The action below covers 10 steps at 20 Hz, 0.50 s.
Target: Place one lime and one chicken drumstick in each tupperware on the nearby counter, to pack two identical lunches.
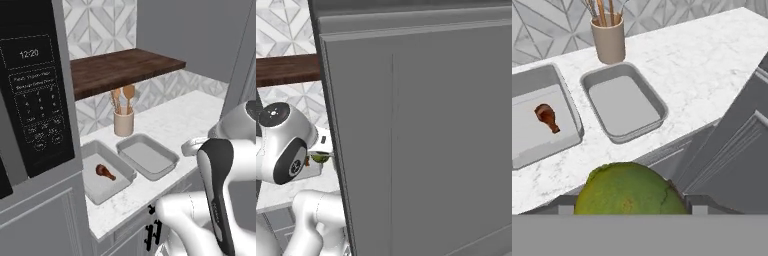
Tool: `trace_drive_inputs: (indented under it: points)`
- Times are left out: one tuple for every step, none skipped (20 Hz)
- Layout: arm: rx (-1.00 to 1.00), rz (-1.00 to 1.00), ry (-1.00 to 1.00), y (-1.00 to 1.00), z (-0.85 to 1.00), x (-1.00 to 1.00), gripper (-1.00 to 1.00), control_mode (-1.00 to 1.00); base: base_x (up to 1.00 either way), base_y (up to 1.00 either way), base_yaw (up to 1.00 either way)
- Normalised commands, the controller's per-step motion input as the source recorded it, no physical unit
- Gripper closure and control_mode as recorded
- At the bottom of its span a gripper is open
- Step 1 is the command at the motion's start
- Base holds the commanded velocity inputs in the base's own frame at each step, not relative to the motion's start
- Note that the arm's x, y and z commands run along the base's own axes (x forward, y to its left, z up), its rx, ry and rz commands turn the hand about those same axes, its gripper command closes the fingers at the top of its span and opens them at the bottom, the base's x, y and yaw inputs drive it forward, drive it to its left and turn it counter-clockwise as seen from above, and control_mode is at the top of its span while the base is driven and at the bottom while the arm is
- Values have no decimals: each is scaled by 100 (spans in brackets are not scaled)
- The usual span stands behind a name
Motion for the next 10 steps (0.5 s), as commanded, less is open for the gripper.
trace_drive_inputs:
  points:
    - [-5,24,2,81,-51,26,100,-100,0,0,0]
    - [-7,21,2,86,-51,25,100,-100,0,0,0]
    - [-7,18,3,92,-50,31,100,-100,0,0,0]
    - [-8,15,2,99,-52,37,100,-100,0,0,0]
    - [-7,14,1,100,-49,37,100,-100,0,0,0]
    - [-3,15,2,100,-43,39,100,-100,0,0,0]
    - [0,11,6,89,-34,64,100,-100,0,0,0]
    - [0,10,5,76,-24,63,100,-100,0,0,0]
    - [0,11,4,71,-19,61,100,-100,0,0,0]
    - [5,13,6,66,-19,69,100,-100,0,0,0]
